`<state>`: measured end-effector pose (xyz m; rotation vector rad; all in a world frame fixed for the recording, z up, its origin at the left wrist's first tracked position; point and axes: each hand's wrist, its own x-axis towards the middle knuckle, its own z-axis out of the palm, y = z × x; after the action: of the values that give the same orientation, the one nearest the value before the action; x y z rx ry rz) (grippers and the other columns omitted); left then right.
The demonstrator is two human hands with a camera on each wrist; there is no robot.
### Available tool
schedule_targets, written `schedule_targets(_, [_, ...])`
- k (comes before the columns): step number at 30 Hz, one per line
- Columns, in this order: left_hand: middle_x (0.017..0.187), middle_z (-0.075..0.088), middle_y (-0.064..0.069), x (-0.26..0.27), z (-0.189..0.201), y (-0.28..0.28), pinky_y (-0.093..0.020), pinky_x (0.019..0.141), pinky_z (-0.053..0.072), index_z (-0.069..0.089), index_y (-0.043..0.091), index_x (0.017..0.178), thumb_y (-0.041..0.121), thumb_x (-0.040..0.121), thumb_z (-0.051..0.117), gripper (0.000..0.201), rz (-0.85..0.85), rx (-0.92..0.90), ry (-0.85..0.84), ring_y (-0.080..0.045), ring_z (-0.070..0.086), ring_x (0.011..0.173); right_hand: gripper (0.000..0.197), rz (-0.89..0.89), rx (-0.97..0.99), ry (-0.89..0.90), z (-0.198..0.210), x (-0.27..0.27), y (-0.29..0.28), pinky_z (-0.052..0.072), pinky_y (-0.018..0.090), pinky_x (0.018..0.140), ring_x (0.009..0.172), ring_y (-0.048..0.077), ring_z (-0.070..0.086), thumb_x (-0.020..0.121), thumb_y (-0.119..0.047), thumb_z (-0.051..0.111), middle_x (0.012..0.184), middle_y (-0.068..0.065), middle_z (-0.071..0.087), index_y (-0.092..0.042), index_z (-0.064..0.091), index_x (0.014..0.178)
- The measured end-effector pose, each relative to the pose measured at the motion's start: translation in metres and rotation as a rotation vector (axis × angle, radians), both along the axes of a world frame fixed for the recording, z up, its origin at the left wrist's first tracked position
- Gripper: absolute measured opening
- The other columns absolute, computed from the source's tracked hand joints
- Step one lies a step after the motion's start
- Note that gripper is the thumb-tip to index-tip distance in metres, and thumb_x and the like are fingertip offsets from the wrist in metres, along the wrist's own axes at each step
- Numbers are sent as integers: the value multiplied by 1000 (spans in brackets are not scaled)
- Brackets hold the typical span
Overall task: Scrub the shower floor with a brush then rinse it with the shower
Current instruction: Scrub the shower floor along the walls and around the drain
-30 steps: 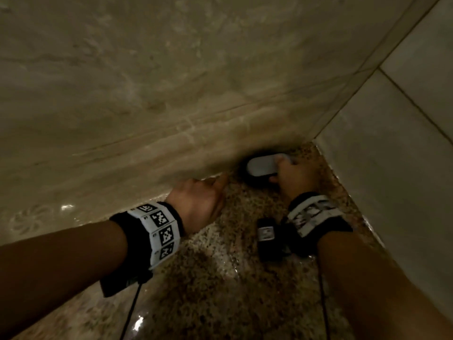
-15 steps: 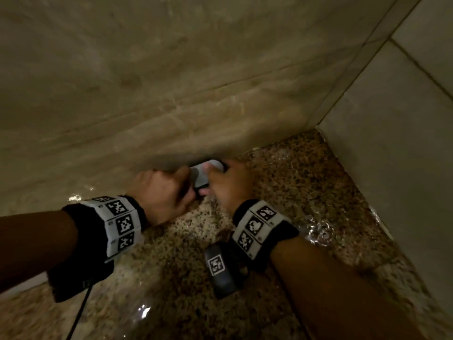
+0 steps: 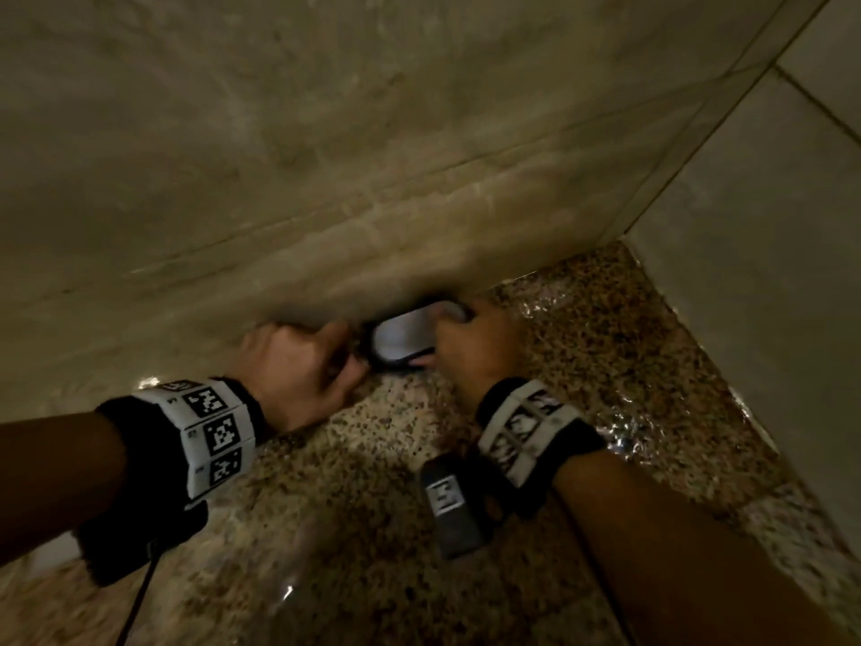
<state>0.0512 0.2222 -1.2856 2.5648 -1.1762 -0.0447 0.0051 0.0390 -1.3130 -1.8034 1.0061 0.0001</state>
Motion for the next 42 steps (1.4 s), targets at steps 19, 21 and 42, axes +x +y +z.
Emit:
schedule_targets(19, [60,65,-11,-17,-5,37,-33,51,47,57,11,96,42,85,48,35,67,90,-7,-36,62,54,33,174,-123,50,6,1,43,39,29,73,97,32,57,95,-30,53,111,12,59,-11,58,121])
schedule_targets(21, [70,67,-13,-19,0,27,-36,54,48,52,9,110,43,86,44,42,49,150,35,-39,63,62,38,124,-61,85,6,0,49,46,33,80,106,36,58,95,-30,55,122,15,60,-9,56,126])
schedule_targets(42, [67,69,-10,-19,5,-26,-28,35,44,59,-3,123,38,77,58,62,-104,420,-154,-32,61,43,43,-380,208,-176,20,-28,-104,60,33,69,94,28,61,98,-9,49,121,13,54,3,38,138])
